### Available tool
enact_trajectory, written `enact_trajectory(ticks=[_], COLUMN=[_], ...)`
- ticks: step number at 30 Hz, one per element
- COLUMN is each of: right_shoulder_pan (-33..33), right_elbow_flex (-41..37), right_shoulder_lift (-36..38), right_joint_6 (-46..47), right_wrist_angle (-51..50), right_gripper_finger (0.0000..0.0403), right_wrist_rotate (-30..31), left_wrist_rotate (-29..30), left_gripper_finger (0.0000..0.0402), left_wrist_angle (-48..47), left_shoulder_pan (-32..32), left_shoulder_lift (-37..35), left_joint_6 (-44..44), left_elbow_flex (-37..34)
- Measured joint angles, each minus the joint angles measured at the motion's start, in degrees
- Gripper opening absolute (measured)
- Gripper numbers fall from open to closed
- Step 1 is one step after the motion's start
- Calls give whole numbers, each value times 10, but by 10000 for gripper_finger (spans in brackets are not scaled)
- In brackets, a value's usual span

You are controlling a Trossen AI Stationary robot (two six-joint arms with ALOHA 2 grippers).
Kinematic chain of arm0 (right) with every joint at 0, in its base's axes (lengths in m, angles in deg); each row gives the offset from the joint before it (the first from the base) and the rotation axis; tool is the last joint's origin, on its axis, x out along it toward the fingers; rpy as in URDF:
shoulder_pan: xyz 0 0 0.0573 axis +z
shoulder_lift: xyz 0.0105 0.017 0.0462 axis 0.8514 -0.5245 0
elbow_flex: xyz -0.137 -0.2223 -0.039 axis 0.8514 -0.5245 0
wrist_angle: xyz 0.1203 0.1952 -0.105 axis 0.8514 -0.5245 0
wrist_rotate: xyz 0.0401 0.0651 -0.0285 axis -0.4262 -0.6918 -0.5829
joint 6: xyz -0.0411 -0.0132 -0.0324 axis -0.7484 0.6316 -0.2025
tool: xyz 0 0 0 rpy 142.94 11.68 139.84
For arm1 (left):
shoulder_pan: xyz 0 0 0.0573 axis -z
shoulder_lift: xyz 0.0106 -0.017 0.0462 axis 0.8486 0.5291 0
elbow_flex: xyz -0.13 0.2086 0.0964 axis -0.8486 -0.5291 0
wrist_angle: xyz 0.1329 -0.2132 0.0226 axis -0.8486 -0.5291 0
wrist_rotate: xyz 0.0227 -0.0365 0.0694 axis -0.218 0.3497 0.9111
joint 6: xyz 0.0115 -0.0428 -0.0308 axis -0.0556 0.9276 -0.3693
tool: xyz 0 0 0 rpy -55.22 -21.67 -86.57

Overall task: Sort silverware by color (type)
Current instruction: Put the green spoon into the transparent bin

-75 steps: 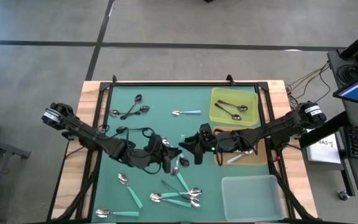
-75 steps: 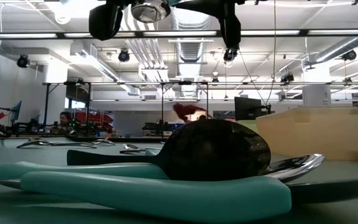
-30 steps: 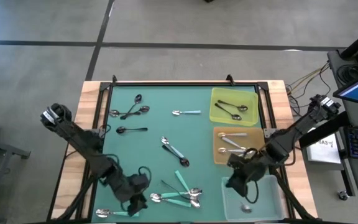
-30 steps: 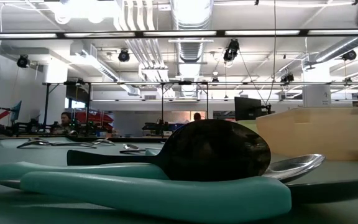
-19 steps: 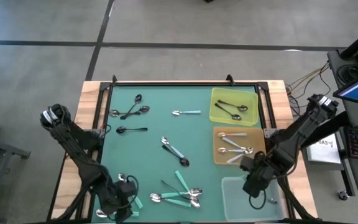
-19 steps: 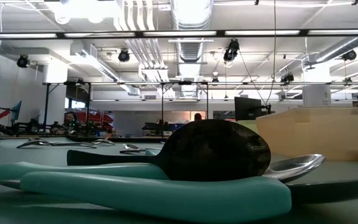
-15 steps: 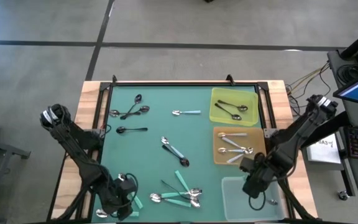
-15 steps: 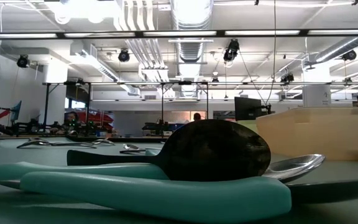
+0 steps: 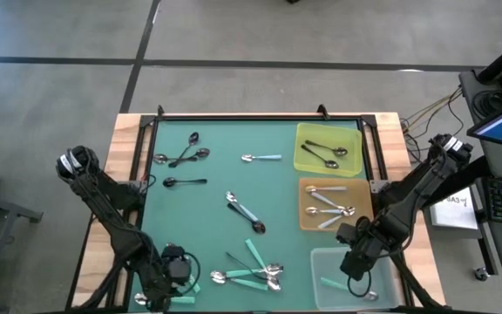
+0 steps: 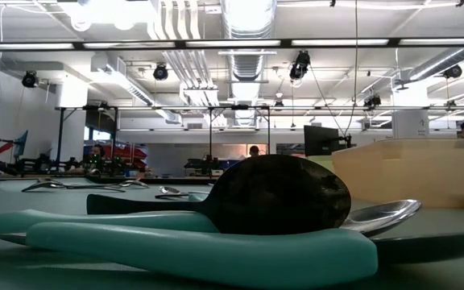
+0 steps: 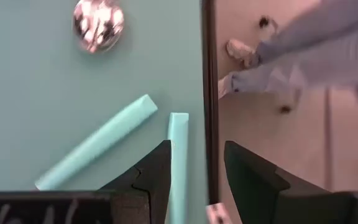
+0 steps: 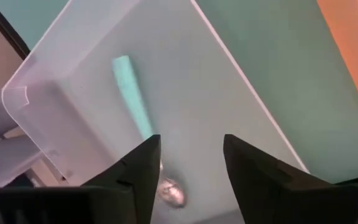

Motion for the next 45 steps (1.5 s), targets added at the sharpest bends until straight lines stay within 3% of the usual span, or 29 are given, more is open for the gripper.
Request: enact_trajectory(ticks=[9,17,22,28,36,39,43,45], right_shoulder_pan=[0,0,0,0,0,0,0,0], right_elbow_flex=[0,0,0,0,0,0,0,0], right_shoulder_lift=[0,0,0,0,0,0,0,0], right_joint_6=[25,50,64,70,71,75,79,79], right_wrist_angle=[2,2,2,2,2,2,2,2], right_gripper_finger=[144,144,139,140,137,137,137,137], right_wrist_rotate=[0,4,5,6,6,6,21,34], left_wrist_rotate=[5,56,60,60,61,59,48,42], left_gripper_finger=[129,129,129,129,125,99,30,28], left_wrist_angle=[-81,-82,-36,-34,-81,-114,-126,-127], left_shoulder_pan=[-1,-3,-3,-3,-3,-4,-7,-9], left_shoulder_lift=[0,0,12,84,178,193,195,194], left_joint_6=[-272,-341,-347,-347,-318,-285,-182,-112], left_elbow_flex=[-10,-46,-70,-67,1,28,34,33])
